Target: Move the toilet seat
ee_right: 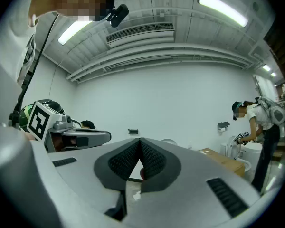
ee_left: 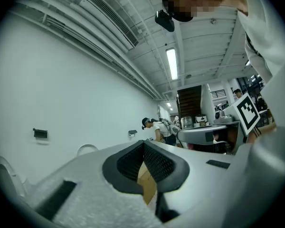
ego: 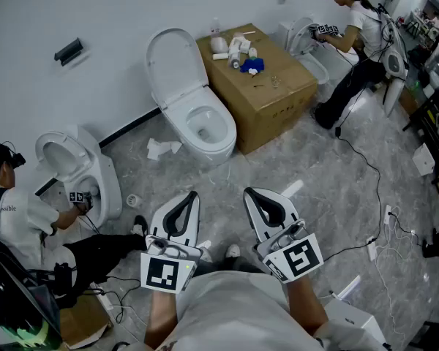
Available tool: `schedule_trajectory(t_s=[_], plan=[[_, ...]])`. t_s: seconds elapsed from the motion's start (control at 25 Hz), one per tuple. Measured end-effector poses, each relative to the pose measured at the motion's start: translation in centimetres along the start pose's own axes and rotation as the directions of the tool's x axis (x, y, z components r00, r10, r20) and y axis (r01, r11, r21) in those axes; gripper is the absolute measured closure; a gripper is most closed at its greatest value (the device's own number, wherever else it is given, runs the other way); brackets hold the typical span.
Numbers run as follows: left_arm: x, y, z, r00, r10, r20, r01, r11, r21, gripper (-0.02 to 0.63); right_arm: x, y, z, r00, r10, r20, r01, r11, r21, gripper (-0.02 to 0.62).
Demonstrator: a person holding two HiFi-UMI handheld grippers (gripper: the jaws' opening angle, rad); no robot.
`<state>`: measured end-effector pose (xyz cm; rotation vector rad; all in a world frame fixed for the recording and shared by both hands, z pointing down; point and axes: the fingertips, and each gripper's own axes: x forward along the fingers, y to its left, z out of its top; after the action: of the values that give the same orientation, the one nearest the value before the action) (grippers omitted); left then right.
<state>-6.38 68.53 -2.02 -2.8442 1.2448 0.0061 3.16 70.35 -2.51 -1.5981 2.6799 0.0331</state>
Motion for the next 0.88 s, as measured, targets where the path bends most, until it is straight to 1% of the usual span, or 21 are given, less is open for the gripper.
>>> schedule_trajectory(t_s=[0.24, 0.4, 0.52, 0.6, 0.88], plan=[[1.3, 0.2, -0.1, 1.0, 0.003, 0.03, -0.004, 0.999, 0.049, 0.597, 0.4, -1.3, 0.0, 1.0, -0.003, 0.013, 0.002, 1.0, 0.014, 0.584], [2.0, -0.1, 0.4, 0.999, 0.023, 0.024, -0.024, 0.999, 0.037, 0.597, 0.0, -2.2, 0.5, 0.999, -0.001, 0.038, -0.001, 0.999, 0.036, 0.584], [2.3, -0.5, 0.7, 0.998, 0.016, 0.057, -0.018, 0.999, 0.032, 0.597, 0.1, -2.4, 0.5, 0.999, 0.009, 0.04, -0.009, 1.0, 0.018, 0.584], [2.6, -0.4, 0.9, 0.998, 0.012, 0.062, -0.013, 1.0, 0.025, 0.597, 0.4, -2.6, 0.5, 0.999, 0.014, 0.036, -0.014, 1.0, 0.011, 0.583], [5.1, 1.5, 0.2, 0.999, -0.006, 0.046, 0.004, 0.999, 0.034, 0.597, 3.3, -3.8, 0.1, 1.0, 0.02, 0.016, -0.02, 1.0, -0.002, 0.583]])
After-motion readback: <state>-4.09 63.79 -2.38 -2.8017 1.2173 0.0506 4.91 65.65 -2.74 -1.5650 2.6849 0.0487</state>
